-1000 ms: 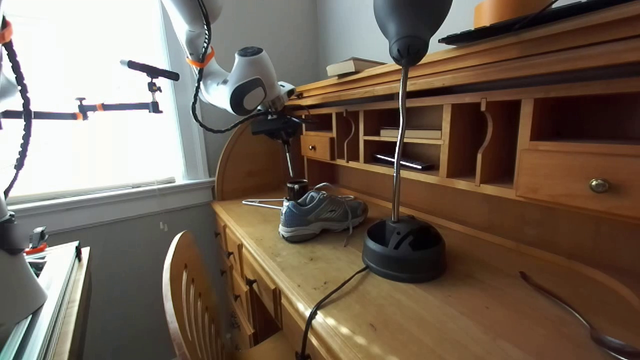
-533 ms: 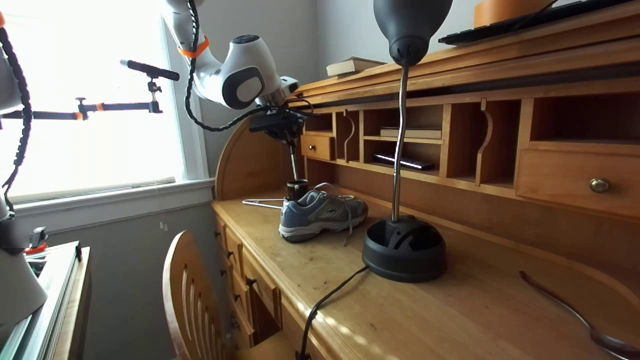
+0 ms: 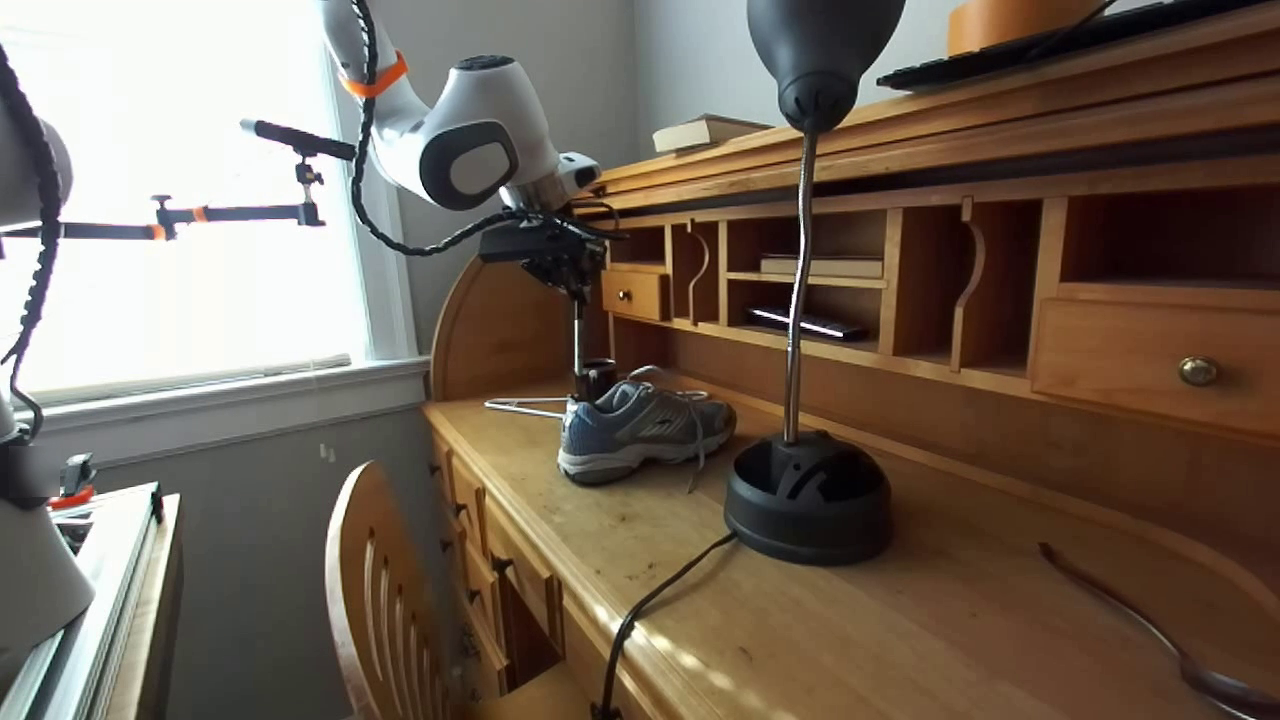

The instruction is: Pick up the pen to the right of the sneaker, place it inside the sneaker, pick up the marker out of the mug and place it in the sneaker

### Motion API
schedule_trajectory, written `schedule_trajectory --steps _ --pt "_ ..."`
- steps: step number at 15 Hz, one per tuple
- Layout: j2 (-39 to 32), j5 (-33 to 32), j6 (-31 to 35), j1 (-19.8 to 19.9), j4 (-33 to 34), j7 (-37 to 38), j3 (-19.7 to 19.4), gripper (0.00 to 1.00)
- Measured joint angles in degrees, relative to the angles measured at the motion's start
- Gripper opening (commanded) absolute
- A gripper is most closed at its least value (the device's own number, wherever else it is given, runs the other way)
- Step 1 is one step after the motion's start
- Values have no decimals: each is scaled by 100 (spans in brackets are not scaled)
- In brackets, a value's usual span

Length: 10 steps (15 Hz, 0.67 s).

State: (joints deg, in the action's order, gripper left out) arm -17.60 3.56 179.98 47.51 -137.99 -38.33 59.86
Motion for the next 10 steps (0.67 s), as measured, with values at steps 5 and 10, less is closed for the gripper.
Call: schedule_trajectory --steps 5,10 --pt "102 129 -9 1201 -269 0 964 4" --pt "292 161 -9 2132 -495 0 1607 4"
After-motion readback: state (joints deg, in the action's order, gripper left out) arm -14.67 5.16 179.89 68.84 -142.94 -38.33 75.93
